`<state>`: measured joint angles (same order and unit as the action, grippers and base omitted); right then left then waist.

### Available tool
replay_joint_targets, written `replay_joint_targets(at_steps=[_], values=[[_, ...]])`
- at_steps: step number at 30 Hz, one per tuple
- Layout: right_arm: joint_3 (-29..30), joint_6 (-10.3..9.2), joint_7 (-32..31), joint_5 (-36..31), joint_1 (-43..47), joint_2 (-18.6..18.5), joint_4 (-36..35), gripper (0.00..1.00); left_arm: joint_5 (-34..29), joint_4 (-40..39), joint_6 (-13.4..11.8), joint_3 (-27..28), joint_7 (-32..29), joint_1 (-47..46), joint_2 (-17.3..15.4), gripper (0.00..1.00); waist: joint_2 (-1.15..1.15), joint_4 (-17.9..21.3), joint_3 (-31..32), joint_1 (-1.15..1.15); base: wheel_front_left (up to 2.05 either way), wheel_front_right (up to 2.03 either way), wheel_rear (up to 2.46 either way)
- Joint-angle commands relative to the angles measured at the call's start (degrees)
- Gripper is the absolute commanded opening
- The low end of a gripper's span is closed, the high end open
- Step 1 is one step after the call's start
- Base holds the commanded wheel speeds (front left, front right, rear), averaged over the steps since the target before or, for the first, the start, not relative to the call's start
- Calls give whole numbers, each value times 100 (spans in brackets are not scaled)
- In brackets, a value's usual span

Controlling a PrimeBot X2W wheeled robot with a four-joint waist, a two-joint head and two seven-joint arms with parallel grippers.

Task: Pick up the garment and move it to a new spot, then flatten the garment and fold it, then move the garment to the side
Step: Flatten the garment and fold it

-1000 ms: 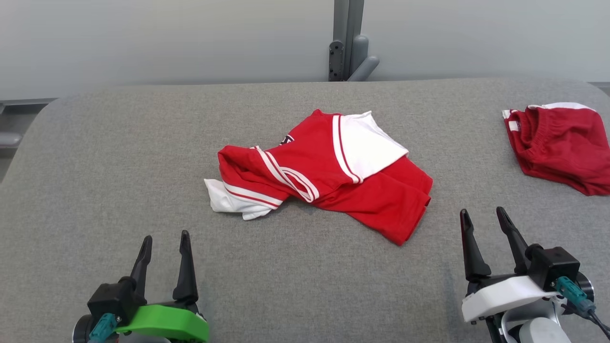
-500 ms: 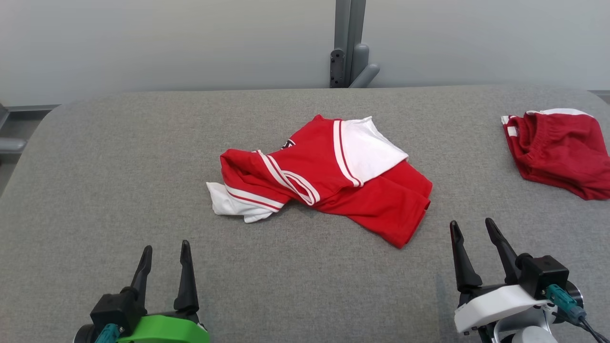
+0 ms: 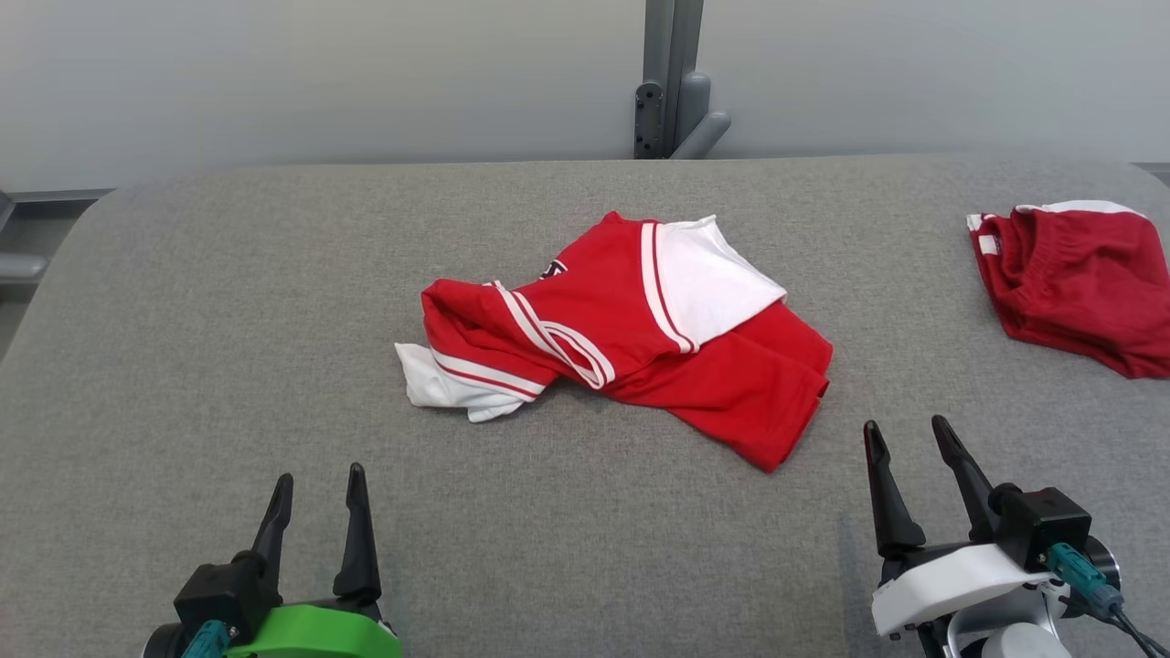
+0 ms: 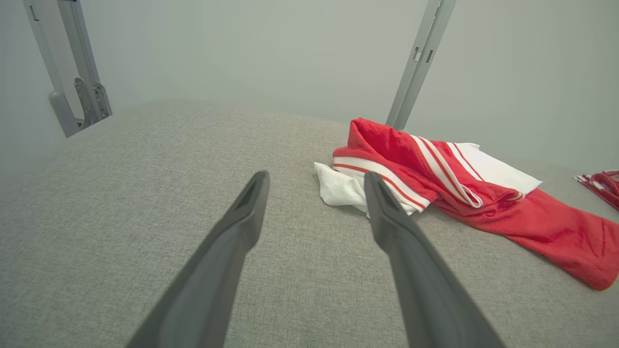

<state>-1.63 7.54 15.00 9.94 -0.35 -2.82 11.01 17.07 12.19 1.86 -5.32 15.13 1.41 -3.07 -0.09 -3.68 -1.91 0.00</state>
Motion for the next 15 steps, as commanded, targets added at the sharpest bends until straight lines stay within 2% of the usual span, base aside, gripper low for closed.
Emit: replay_joint_targets(at_steps=[1,15], values=[[7,-10,24,-27,-53,-15,-10,100,-51,23,30,39,1,-91,4,100,9,4,-30,0,0,0,0],[-40,-10,-4,-123,-294,-15,-96,100,-285,289,219,-193,1,-804,12,100,9,209,-553,0,0,0,0]])
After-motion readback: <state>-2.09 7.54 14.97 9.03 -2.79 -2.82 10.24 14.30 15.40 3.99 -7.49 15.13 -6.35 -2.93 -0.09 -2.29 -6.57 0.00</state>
